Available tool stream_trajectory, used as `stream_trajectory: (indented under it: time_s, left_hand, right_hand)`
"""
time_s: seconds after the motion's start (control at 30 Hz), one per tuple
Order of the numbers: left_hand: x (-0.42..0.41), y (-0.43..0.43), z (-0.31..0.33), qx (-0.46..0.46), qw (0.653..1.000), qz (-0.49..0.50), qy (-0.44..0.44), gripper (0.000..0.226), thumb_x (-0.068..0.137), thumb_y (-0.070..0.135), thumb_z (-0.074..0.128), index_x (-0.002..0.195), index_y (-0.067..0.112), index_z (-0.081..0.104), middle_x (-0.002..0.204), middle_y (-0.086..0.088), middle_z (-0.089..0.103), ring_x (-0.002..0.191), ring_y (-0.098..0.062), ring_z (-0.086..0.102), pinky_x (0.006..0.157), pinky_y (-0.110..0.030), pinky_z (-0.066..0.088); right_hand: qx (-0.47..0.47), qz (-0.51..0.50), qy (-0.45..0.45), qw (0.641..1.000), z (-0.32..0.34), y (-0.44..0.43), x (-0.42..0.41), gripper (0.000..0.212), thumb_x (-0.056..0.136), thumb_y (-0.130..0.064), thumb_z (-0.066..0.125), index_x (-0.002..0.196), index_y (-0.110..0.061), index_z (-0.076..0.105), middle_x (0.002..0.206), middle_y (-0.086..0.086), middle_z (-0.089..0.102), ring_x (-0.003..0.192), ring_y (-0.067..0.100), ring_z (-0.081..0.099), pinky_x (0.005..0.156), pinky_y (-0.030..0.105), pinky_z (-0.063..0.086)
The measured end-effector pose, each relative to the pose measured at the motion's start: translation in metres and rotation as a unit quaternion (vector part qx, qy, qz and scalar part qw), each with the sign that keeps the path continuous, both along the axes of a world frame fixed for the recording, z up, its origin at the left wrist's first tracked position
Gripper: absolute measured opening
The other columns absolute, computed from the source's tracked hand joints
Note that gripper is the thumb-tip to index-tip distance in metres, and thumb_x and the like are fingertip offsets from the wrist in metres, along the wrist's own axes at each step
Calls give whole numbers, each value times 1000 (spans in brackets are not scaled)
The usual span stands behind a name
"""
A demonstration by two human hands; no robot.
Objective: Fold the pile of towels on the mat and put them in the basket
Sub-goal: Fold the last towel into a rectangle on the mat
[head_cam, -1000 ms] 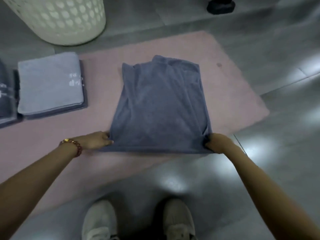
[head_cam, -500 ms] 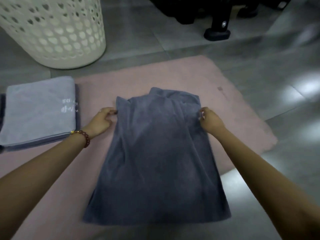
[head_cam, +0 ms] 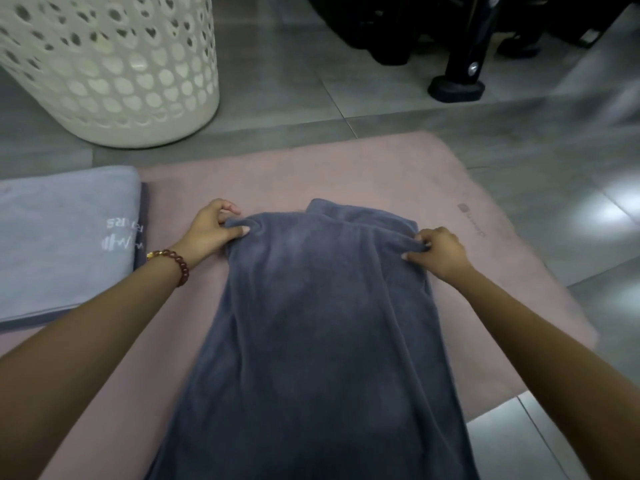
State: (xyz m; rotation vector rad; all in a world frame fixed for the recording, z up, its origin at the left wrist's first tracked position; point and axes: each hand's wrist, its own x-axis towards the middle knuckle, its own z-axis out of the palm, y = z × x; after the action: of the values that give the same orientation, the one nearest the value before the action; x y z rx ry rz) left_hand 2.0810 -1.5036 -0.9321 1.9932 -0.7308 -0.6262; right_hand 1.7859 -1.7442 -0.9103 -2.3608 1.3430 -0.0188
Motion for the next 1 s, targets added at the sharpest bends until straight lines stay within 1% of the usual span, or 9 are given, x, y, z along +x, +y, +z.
stream_trajectory:
  time_s: [0.07,0.17,0.27,0.4,0.5,0.6,0.73,0.87,1.0]
  left_hand:
    - [-1,10,6,-27,999,11,12,21,82,-5,65,80,15,57,65,11,60,50,10,52,54,-4,41]
    - [-2,24,17,-51,998,30,19,19,87,-2,59,75,13,60,50,19,60,52,4,51,53,-5,40]
    - [-10,33,33,-138,985,94,49,21,91,1,54,81,16,62,57,17,65,59,2,56,60,-11,47]
    - [-34,29,50,-202,968,151,2,18,94,1,47,86,12,60,71,4,59,58,7,54,61,-11,45]
    - [-34,15,51,-180,963,185,-71,17,95,2,45,88,11,58,85,-6,57,81,-10,52,76,-24,42]
    - [-17,-10,42,-126,971,182,-88,11,96,9,44,93,7,55,89,-12,55,86,-17,47,72,-27,38]
    - [-17,-46,18,-71,993,98,9,20,87,20,65,90,1,61,80,-7,59,71,-13,50,60,-17,43]
    - [-35,-67,-15,19,1000,10,-12,23,75,7,76,80,9,54,71,0,50,66,-13,43,50,-10,36]
    - [-33,-75,-36,35,991,36,-126,23,74,2,64,65,19,51,78,-12,58,78,-23,49,67,-29,42]
  right_hand:
    - [98,-90,-202,970,5,2,-18,25,78,-12,74,65,-16,52,69,0,54,71,20,50,61,25,42]
    - [162,-193,-370,894,8,5,-44,27,82,-4,68,66,-16,49,67,2,48,70,20,45,61,29,42]
    - [154,-240,-454,844,12,8,-56,18,87,-4,61,74,-15,54,72,4,52,73,18,49,67,30,44]
    - [41,-247,-496,831,18,14,-53,9,91,-5,52,85,-12,51,74,2,48,64,6,44,60,10,41]
    - [1,-237,-494,836,17,10,-31,5,92,-4,49,93,-8,46,86,6,49,70,9,46,62,7,38]
    - [20,-245,-464,851,15,-3,1,6,94,-5,47,96,-9,43,95,8,49,87,16,46,74,20,38]
    - [65,-148,-263,951,-12,-28,24,9,92,-6,52,85,-11,48,84,6,49,86,18,44,73,21,31]
    - [52,-49,-75,995,-41,-47,26,31,72,-15,77,66,-19,47,88,11,55,78,20,48,76,21,37]
    - [116,-66,-136,982,-34,-48,30,39,74,4,72,61,-18,44,66,0,46,63,14,42,52,8,35]
